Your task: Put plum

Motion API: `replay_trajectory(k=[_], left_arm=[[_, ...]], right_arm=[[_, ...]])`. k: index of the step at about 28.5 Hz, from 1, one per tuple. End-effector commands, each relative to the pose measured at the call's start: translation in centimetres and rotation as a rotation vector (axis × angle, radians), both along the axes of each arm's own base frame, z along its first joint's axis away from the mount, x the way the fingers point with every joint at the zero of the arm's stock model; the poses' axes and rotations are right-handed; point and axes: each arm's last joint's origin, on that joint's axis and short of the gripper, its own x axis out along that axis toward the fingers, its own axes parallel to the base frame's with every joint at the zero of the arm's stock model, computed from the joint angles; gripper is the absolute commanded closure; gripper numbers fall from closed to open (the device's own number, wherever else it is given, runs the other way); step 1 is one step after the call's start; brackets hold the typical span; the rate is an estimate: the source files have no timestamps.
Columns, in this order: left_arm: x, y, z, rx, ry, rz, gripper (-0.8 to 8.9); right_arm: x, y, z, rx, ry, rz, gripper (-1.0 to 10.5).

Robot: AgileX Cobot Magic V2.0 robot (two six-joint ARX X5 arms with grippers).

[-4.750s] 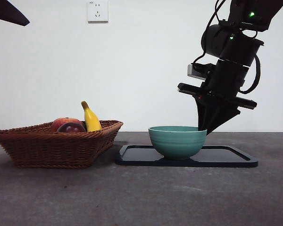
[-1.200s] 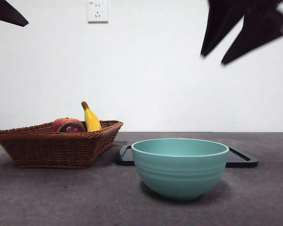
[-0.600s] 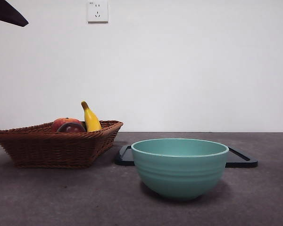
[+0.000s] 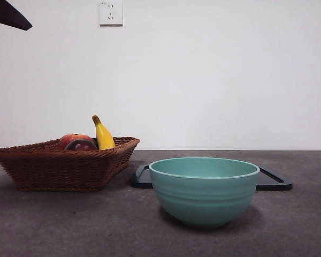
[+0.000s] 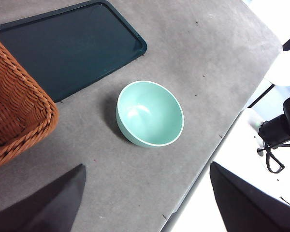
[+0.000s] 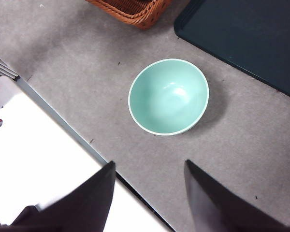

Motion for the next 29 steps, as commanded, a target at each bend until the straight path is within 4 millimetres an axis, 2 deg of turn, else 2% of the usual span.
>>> replay_trajectory(k=[1, 7, 8, 11, 13, 29], left_arm=[[0.13, -0.11, 0.26, -0.003, -0.017, -0.013, 4.11], [0.13, -0.11, 0.26, -0.003, -0.017, -0.013, 4.23], [0.13, -0.11, 0.26, -0.003, -0.017, -0.013, 4.58], [0.13, -0.11, 0.26, -0.003, -0.018, -0.013, 6.79], [0.14, -0.11, 0.26, -0.003, -0.018, -0.013, 8.15], [0.14, -0.11, 0.27, -0.003, -0.02, -0.013, 8.03]], right_arm=[[0.05, 0.11, 0.45, 0.005, -0.02, 0.014, 7.2], [0.05, 0.11, 0.45, 0.004, -0.021, 0.014, 7.2], [0.05, 0.1, 0.45, 0.004, -0.02, 0.014, 7.4], [0.02, 0.09, 0.42, 0.002, -0.018, 0.015, 9.1], [0.0, 0.08, 0.4, -0.001, -0.015, 0.015, 9.4], [-0.01, 0.07, 0.41, 0.002, -0.014, 0.011, 9.4]])
